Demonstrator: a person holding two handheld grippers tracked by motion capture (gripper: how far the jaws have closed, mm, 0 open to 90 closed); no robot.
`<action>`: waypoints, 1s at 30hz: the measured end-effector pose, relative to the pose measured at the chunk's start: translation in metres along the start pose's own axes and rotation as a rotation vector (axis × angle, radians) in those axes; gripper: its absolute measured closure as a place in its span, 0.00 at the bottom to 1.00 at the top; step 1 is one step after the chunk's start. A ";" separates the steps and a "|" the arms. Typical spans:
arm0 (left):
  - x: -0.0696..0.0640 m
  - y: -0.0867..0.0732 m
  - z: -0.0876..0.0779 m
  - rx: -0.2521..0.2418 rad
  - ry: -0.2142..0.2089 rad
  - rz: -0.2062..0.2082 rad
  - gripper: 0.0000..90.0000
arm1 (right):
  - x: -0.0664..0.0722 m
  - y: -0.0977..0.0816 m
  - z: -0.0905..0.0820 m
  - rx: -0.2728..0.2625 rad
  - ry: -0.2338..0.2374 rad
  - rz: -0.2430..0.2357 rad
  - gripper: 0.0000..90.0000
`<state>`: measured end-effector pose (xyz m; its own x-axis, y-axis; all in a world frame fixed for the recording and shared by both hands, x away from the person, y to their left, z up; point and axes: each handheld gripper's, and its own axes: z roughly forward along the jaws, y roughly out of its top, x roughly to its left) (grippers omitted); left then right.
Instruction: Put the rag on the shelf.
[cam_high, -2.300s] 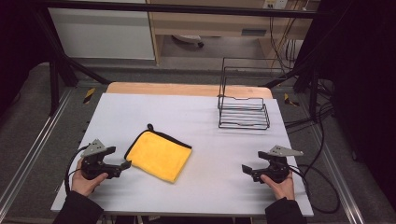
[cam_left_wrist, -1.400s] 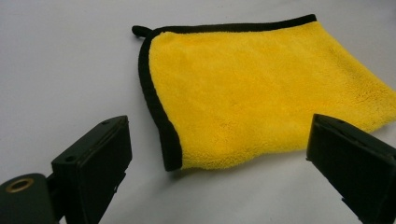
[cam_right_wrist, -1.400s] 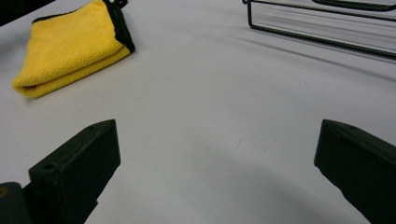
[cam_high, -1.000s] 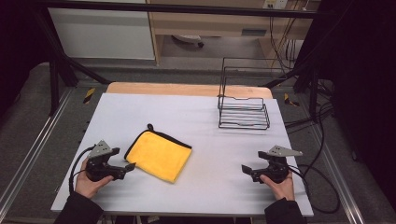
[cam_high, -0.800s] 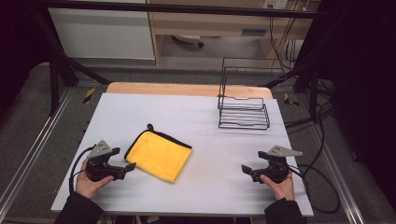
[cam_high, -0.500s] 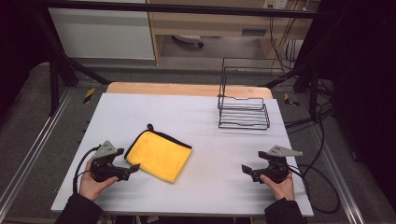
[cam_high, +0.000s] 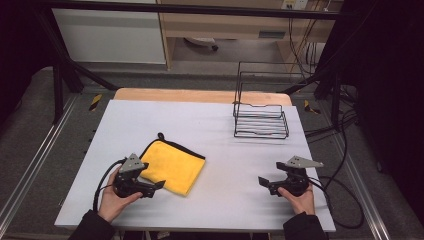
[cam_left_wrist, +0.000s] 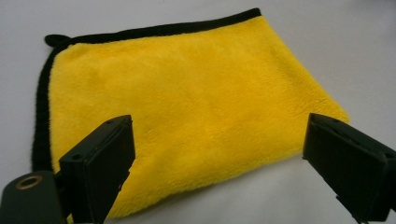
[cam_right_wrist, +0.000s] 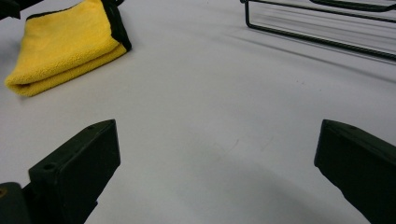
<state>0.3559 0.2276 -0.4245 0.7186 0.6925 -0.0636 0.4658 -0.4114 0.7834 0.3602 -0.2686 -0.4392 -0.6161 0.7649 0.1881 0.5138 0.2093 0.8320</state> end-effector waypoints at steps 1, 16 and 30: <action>-0.003 0.002 0.002 0.004 0.001 0.003 0.12 | 0.000 0.000 0.000 0.000 0.000 0.000 0.01; -0.059 0.015 0.029 0.071 -0.078 0.059 0.47 | 0.001 0.000 0.001 0.003 0.002 -0.002 0.01; -0.080 0.016 0.049 0.156 -0.046 0.071 0.81 | 0.002 0.000 0.002 0.005 0.003 -0.004 0.01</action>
<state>0.3305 0.1366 -0.4373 0.7738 0.6320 -0.0426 0.4848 -0.5475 0.6821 0.3602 -0.2663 -0.4395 -0.6200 0.7620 0.1869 0.5146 0.2151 0.8300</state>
